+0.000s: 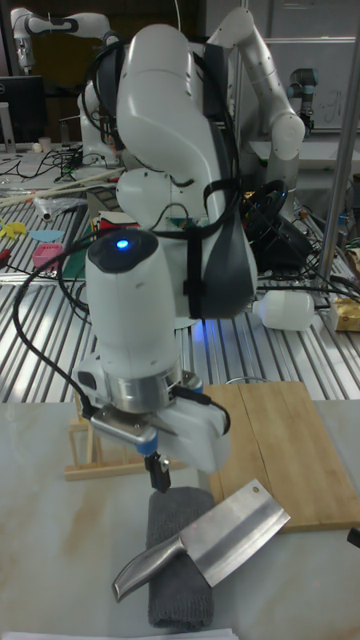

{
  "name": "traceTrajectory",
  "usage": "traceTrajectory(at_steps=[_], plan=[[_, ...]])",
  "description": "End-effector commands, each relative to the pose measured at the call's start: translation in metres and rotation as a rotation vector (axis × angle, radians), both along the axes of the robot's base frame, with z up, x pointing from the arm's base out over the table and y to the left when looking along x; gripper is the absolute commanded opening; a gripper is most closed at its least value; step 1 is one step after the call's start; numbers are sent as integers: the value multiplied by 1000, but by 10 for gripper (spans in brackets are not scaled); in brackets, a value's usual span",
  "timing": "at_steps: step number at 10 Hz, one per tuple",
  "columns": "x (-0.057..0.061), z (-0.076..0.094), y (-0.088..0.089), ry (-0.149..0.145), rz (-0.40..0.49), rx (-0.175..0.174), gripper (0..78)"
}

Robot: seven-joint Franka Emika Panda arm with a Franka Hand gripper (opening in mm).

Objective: Put the knife on the knife rack

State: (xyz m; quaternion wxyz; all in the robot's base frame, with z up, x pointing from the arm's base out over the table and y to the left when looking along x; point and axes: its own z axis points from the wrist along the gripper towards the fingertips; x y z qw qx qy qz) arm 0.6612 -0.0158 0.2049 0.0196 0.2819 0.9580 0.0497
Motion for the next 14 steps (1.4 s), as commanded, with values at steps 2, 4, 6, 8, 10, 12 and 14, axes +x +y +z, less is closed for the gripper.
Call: traceTrajectory(at_steps=[2,4,6,8,10,12,14], plan=[[15,-21,1,-48,-29,8,0],[19,-28,1,-58,-34,9,0],[21,-37,-1,-66,-35,17,0],[22,-39,-4,-66,-40,23,0],[25,-42,-5,-77,-45,26,775],[25,-42,-5,-77,-45,26,775],[25,-42,-5,-77,-45,26,775]])
